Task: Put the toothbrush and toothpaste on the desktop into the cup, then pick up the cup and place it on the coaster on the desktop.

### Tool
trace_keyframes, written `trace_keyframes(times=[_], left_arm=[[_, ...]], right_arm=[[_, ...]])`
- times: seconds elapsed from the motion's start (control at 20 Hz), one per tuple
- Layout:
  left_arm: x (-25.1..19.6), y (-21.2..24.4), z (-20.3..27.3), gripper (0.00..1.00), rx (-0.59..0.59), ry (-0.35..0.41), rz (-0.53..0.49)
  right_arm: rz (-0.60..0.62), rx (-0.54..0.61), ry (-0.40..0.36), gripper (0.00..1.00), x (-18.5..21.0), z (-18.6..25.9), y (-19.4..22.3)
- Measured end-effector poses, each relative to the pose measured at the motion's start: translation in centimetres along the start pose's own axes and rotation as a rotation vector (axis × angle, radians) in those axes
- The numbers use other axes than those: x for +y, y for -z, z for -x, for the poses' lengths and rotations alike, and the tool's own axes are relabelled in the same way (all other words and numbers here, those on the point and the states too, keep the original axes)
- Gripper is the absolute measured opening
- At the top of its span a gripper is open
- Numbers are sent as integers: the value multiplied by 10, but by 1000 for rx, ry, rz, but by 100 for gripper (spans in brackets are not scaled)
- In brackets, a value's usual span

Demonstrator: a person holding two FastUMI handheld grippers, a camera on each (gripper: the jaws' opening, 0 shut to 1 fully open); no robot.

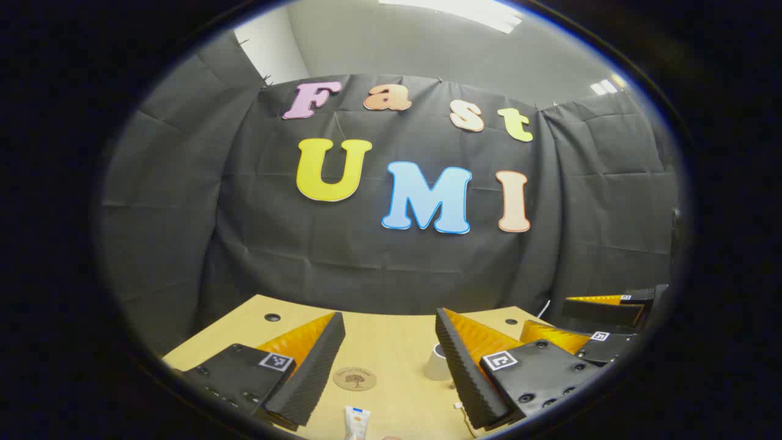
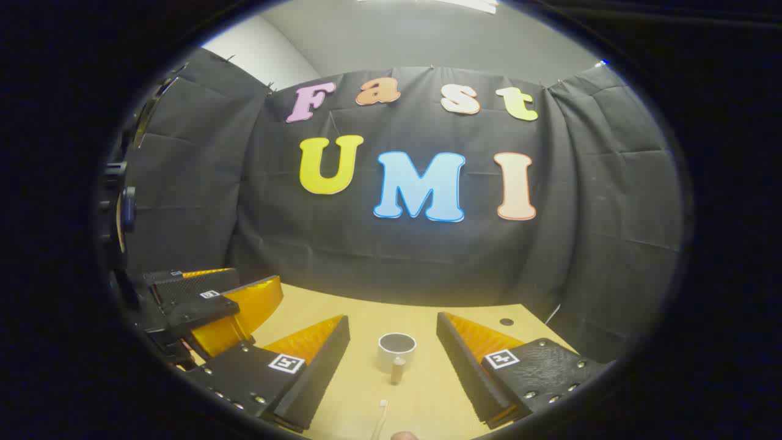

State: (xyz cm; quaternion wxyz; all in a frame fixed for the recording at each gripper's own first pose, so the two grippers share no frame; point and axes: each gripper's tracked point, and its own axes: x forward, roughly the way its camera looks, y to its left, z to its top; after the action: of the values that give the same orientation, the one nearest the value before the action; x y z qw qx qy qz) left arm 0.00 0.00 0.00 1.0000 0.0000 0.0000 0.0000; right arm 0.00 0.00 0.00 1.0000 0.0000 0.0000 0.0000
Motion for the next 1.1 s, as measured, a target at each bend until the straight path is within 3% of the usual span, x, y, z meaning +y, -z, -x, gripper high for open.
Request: trace_keyframes(times=[0.35,0.4,0.6,0.7,0.75,0.8,1.1], left_arm=[[5,9,-5,99,43,-22,-9],[5,10,-5,96,47,-24,-9],[4,16,-8,99,64,-22,-14],[3,22,-10,96,90,-17,-16],[3,30,-11,99,118,-16,-22],[6,40,-10,93,150,-21,-33],[12,108,-18,99,401,-31,-59]], right_arm=[[-12,79,-3,91,-4,-2,16],[-16,87,-4,91,-4,-3,18],[-27,123,-14,91,-4,-6,29],[-31,165,-11,91,-4,-8,40],[-31,201,-10,91,-4,-8,48],[-30,239,-13,92,-3,-9,57],[-56,462,-43,92,3,-8,112]])
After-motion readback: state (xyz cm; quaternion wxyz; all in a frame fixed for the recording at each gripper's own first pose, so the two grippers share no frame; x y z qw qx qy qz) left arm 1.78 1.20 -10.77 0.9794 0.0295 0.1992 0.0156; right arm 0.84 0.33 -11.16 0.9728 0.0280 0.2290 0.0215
